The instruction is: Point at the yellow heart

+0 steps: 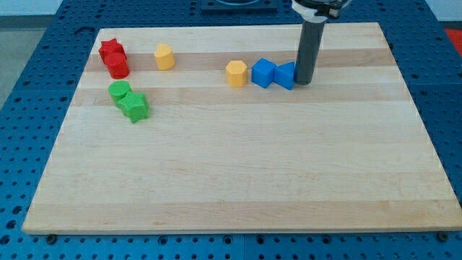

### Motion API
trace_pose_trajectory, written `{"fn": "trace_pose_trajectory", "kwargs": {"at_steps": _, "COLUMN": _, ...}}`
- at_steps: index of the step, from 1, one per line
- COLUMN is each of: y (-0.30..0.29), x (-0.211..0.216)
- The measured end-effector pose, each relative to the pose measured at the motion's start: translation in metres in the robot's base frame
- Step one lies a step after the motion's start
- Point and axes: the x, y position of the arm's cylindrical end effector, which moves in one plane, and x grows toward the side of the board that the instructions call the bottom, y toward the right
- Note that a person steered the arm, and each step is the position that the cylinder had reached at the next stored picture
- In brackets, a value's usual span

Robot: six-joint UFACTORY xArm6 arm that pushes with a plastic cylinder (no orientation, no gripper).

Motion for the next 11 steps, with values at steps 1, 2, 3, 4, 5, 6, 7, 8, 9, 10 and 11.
{"fn": "trace_pose_trajectory", "kwargs": {"at_steps": 1, "y": -0.009, "x": -0.001}}
{"fn": "trace_pose_trajectory", "kwargs": {"at_steps": 2, "y": -0.019, "x": -0.006}}
{"fn": "trace_pose_trajectory", "kwargs": {"at_steps": 3, "y": -0.028, "x": -0.013}}
{"fn": "trace_pose_trajectory", "kwargs": {"at_steps": 4, "y": -0.027, "x": -0.010}}
{"fn": "trace_pose_trajectory", "kwargs": {"at_steps": 5, "y": -0.012, "x": 0.000}}
{"fn": "trace_pose_trajectory", "kwargs": {"at_steps": 6, "y": 0.009, "x": -0.019}}
{"fn": "trace_pose_trajectory", "kwargs": {"at_steps": 7, "y": 0.018, "x": -0.063}}
{"fn": "trace_pose_trajectory", "kwargs": {"at_steps": 8, "y": -0.008, "x": -0.104}}
{"fn": "trace_pose_trajectory", "kwargs": {"at_steps": 9, "y": -0.081, "x": -0.128}}
{"fn": "trace_pose_trajectory", "kwargs": {"at_steps": 10, "y": -0.162, "x": -0.129}}
{"fn": "trace_pose_trajectory", "kwargs": {"at_steps": 11, "y": -0.214, "x": -0.128}}
